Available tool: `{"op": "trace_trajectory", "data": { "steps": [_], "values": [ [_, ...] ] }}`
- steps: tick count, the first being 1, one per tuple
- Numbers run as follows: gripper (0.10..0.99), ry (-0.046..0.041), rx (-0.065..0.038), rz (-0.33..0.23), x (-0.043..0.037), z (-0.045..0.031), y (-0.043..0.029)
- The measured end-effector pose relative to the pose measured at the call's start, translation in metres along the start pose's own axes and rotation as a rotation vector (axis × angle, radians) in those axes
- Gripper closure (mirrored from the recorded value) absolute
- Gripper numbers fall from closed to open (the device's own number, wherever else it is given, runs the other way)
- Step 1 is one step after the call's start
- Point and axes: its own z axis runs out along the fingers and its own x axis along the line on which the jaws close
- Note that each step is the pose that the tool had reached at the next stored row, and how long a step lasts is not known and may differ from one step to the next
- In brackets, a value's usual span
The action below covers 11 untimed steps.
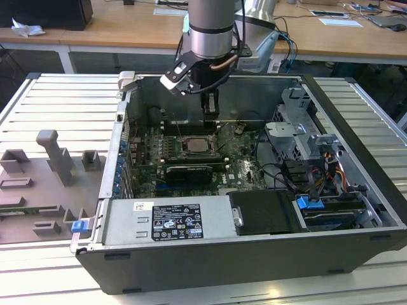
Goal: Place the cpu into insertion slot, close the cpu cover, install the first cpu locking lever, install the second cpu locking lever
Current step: 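Close the cpu cover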
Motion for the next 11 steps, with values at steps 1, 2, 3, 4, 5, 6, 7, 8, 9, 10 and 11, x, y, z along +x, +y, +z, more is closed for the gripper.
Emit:
{"op": "trace_trajectory", "data": {
  "steps": [1, 2, 3, 4, 5, 6, 7, 8, 9, 10, 11],
  "values": [
    [0.980, 0.0001, 0.000, 0.000, 0.0000, 0.0000, 0.0003],
    [0.980, 0.0000, 0.000, 0.000, 0.0000, -0.0001, 0.0006],
    [0.980, 0.0001, 0.000, 0.000, 0.0001, -0.0001, 0.0010],
    [0.980, 0.0001, 0.000, 0.000, 0.0001, -0.0002, 0.0013],
    [0.980, 0.0000, 0.000, 0.000, 0.0001, -0.0003, 0.0014],
    [0.980, 0.0000, 0.000, 0.000, 0.0001, -0.0003, 0.0017],
    [0.980, 0.0000, 0.000, 0.000, 0.0002, -0.0004, 0.0021],
    [0.980, -0.0001, 0.000, 0.000, 0.0002, -0.0006, 0.0024],
    [0.980, -0.0003, 0.000, 0.000, 0.0002, -0.0009, 0.0027],
    [0.980, -0.0003, 0.000, 0.000, 0.0002, -0.0019, 0.0032],
    [0.980, -0.0002, 0.000, 0.000, 0.0002, -0.0031, 0.0041]
  ]
}}
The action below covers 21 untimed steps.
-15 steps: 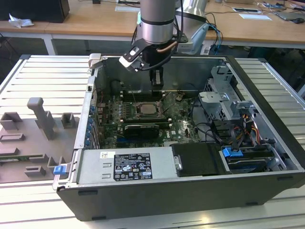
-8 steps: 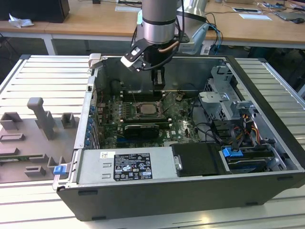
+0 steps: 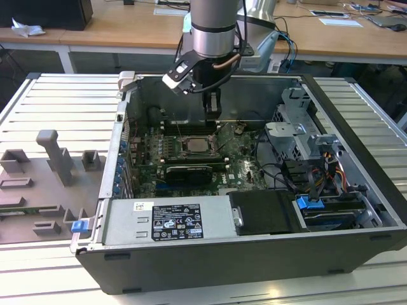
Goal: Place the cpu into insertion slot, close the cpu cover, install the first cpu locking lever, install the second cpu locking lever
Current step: 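Close the cpu cover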
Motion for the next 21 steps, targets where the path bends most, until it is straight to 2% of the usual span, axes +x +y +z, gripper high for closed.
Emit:
{"op": "trace_trajectory", "data": {
  "steps": [5, 14, 21],
  "values": [
    [0.980, 0.0000, 0.001, 0.000, 0.0002, -0.0025, 0.0052],
    [0.980, -0.0001, 0.004, 0.000, 0.0004, -0.0040, 0.0197],
    [0.980, -0.0005, 0.005, 0.000, 0.0006, -0.0038, 0.0263]
  ]
}}
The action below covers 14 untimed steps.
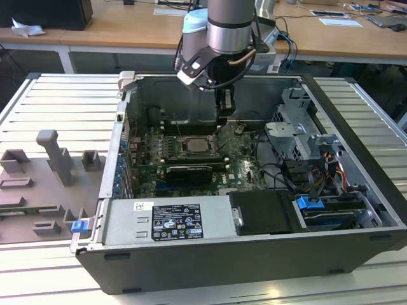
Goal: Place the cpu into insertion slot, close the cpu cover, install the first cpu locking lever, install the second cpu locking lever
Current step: 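Close the cpu cover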
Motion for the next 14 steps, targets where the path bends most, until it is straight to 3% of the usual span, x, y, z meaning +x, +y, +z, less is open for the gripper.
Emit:
{"op": "trace_trajectory", "data": {
  "steps": [14],
  "values": [
    [0.980, -0.0005, 0.003, 0.000, 0.0003, 0.0006, 0.0119]
  ]
}}
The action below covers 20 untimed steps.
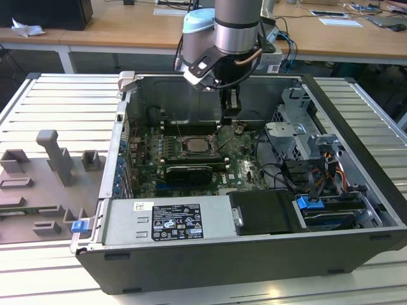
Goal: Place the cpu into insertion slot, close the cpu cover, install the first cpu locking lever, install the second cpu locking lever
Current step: 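Close the cpu cover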
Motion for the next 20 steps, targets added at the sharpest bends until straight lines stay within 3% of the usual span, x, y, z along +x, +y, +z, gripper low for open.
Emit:
{"op": "trace_trajectory", "data": {
  "steps": [15, 20],
  "values": [
    [0.980, -0.0005, 0.002, 0.000, 0.0007, 0.0007, 0.0128],
    [0.980, -0.0003, 0.007, -0.001, 0.0010, 0.0016, 0.0242]
  ]
}}
